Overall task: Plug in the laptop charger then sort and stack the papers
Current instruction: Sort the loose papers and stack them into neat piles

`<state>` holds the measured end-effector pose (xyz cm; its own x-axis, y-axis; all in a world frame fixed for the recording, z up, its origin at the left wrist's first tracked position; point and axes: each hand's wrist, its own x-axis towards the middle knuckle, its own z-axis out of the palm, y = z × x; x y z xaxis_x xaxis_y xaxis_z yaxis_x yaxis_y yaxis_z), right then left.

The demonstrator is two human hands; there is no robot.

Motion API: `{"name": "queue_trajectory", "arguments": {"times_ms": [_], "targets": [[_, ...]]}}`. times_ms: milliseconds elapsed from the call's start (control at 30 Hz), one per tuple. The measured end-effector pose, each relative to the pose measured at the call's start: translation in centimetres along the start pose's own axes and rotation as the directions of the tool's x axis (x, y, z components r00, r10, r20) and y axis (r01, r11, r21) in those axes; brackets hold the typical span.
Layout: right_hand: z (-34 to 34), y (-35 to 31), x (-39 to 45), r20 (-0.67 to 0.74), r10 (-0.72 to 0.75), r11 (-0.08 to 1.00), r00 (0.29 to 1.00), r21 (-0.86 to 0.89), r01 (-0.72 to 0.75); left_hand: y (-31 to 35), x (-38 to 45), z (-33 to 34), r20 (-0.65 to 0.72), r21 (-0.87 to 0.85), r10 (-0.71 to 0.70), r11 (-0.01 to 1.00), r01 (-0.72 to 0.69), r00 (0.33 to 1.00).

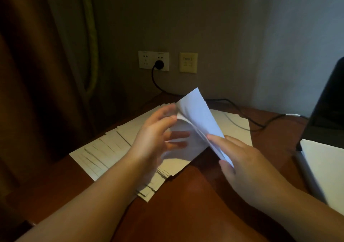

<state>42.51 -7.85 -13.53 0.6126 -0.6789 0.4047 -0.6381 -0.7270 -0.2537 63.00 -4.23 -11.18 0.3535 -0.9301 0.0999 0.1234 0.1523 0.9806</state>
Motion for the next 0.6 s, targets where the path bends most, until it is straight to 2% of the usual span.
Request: {"name": "queue_trajectory", "arguments": {"times_ms": [33,67,100,133,200,267,300,400,533,600], "targets": [[0.0,0.2,0.0,-0.044,0.005,1.0,0.999,0.006,-0.005,-0.1,0.4,-0.5,-0.047,0.24,0.091,0.968,-0.077,0.995],[0.0,0.3,0.0,-0.093,0.012,1.0,0.996,0.012,-0.011,-0.5,0.9,-1.3,-0.09,0.514,0.177,0.851,-0.107,0.98],[-0.1,0.3,0.0,-0.128,0.03,0.999,0.991,0.014,-0.028,-0.7,1.3,-2.0,-0.099,0.738,0.226,0.67,-0.081,0.969],[-0.2,0.2,0.0,-0.145,0.048,0.999,0.988,0.017,-0.046,-1.0,1.7,-2.6,-0.099,0.863,0.216,0.504,-0.024,0.971],[-0.5,0.1,-0.1,-0.144,0.068,0.997,0.987,0.032,-0.064,-1.6,2.2,-3.4,-0.113,0.964,0.113,0.254,0.081,0.987],[-0.7,0.0,-0.2,-0.104,0.094,0.995,0.99,0.047,-0.09,-2.1,2.4,-3.6,-0.123,0.99,0.033,0.077,0.121,0.992],[-0.8,0.0,-0.3,-0.098,0.1,0.994,0.99,0.056,-0.095,-2.2,2.4,-3.5,-0.122,0.992,0.019,0.038,0.121,0.992],[-0.8,-0.1,-0.2,-0.107,0.099,0.992,0.989,0.092,-0.09,-2.3,2.5,-3.2,-0.104,0.995,-0.007,0.008,0.104,0.995],[-0.8,0.0,-0.2,-0.125,0.044,0.996,0.991,0.079,-0.034,-2.0,1.9,-2.5,-0.06,0.99,0.013,-0.126,0.062,0.998],[-0.5,0.3,-0.1,-0.095,-0.029,0.999,0.995,0.034,0.032,-2.0,1.6,-2.1,-0.03,0.994,0.032,-0.107,0.033,0.999]]}}
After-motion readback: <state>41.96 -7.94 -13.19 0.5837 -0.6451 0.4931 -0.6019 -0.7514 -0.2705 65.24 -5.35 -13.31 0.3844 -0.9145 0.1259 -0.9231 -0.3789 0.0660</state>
